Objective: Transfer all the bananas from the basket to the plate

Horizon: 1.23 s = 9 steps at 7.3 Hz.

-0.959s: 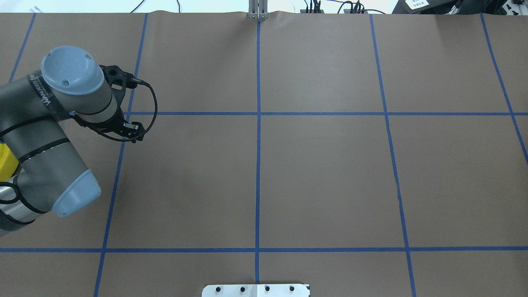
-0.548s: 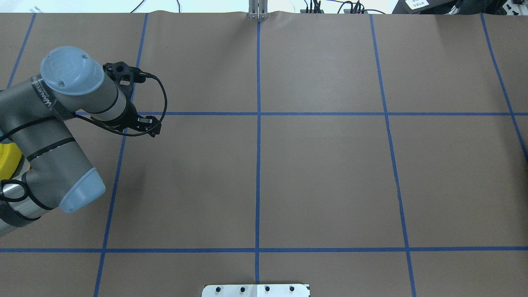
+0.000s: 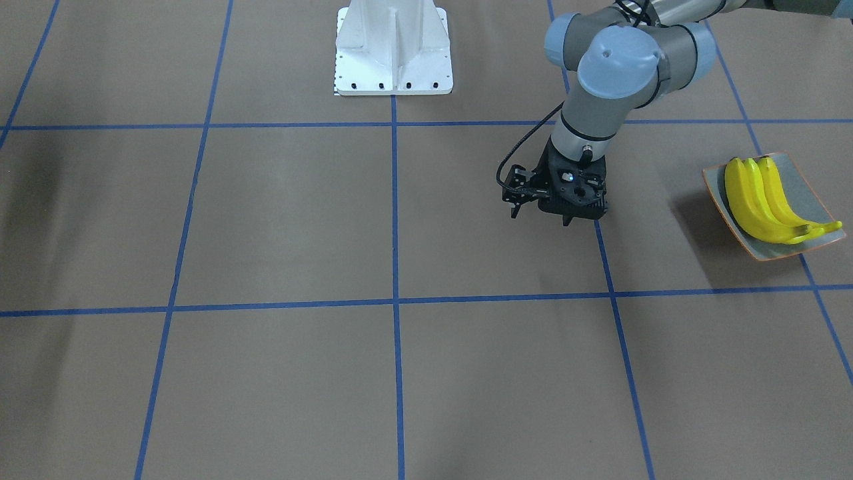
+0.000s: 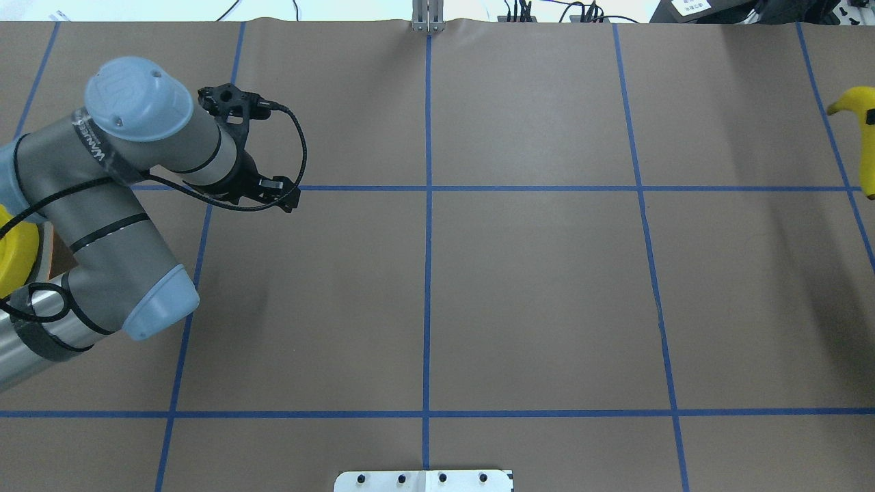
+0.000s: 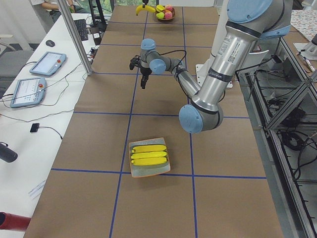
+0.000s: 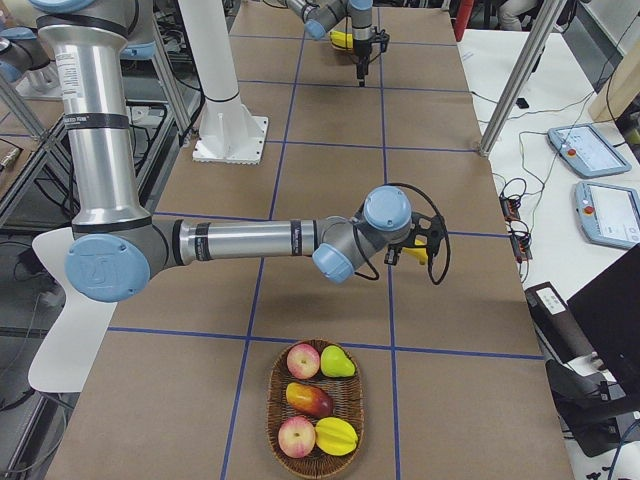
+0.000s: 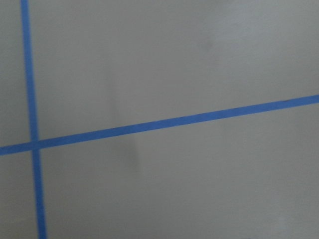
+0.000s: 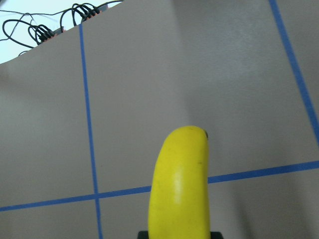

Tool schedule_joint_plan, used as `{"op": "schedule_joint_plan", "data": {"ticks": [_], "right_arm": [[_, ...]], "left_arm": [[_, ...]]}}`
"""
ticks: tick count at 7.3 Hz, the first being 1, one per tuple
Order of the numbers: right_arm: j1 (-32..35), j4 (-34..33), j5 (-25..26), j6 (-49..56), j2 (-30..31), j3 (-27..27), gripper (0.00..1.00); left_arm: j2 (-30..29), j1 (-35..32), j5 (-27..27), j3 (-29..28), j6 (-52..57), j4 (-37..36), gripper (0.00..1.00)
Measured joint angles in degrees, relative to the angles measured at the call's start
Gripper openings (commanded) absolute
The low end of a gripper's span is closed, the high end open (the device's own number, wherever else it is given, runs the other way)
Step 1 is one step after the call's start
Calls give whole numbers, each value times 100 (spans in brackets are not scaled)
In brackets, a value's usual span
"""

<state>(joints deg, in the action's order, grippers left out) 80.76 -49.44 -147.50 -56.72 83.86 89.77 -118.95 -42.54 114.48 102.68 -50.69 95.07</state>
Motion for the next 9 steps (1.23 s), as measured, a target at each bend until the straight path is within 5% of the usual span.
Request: {"op": "schedule_joint_plan", "data": {"ticks": [6, 9], "right_arm": [[-1794, 183, 1156, -2047, -915, 675, 0], [-2681, 993, 1972, -3221, -1096, 740, 0]], "left_arm": [[-330, 389, 230, -282, -879, 1640, 98], [-472, 430, 515, -404, -1114, 2366, 98]]}}
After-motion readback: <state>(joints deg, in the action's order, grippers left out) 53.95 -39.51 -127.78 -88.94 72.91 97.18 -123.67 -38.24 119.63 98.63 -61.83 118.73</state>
